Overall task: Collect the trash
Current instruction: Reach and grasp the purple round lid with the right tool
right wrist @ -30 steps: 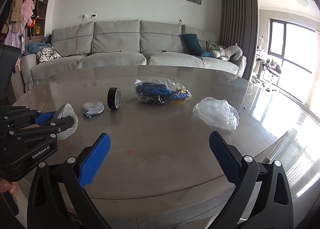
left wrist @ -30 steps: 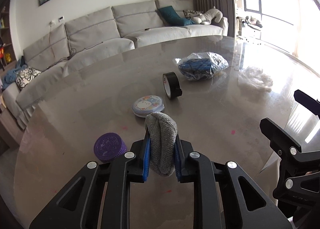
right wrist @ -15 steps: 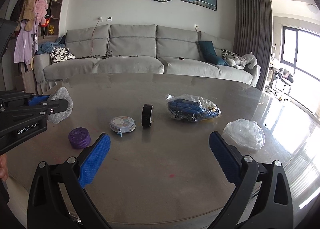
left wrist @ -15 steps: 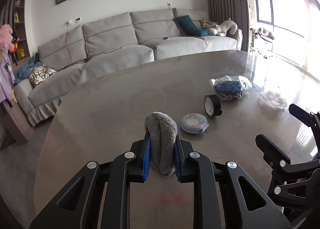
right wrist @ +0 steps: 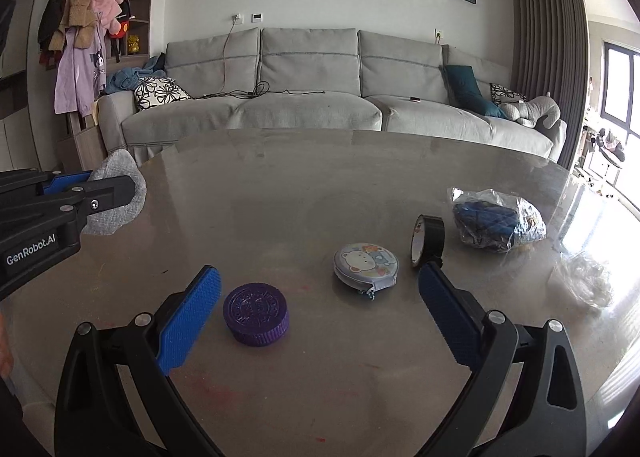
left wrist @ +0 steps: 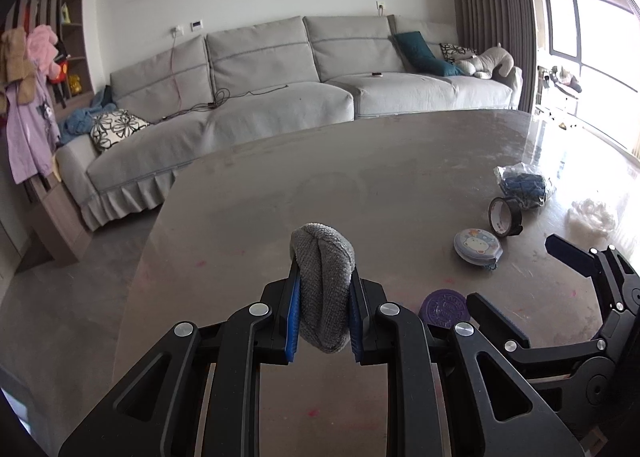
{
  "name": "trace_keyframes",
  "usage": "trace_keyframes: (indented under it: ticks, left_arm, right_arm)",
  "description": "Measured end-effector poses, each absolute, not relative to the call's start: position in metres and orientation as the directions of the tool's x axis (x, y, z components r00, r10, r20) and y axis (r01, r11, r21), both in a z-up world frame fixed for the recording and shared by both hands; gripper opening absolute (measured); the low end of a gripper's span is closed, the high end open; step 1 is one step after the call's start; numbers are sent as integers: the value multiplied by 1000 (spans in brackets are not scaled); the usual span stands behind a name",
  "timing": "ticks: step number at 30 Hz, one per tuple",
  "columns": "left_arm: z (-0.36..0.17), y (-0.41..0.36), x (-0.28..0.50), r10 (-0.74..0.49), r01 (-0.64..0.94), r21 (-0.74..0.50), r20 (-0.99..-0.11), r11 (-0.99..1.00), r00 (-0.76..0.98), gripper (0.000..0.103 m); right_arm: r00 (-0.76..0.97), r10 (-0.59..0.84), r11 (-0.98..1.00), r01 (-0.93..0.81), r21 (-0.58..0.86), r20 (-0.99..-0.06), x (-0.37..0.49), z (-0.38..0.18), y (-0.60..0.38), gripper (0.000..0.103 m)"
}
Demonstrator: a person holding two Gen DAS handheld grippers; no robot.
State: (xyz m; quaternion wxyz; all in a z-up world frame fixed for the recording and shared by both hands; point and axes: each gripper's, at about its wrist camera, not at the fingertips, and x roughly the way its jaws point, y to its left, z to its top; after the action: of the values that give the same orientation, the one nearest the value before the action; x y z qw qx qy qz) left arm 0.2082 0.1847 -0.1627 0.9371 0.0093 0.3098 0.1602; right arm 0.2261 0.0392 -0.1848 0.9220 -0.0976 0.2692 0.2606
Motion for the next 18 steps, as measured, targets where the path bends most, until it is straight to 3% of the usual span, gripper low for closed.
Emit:
trace_keyframes:
  ticks: [6, 18]
  left_arm:
    - [-164, 202, 208, 312, -308, 109, -584, 945, 750, 19]
    - [-179, 219, 211, 312, -322, 98, -612, 942, 727, 19]
  right_arm:
    - [605, 405, 857, -512, 54, -685, 243, -207, 65, 98]
    - [582, 420, 835, -548, 46, -696, 236, -206, 78, 98]
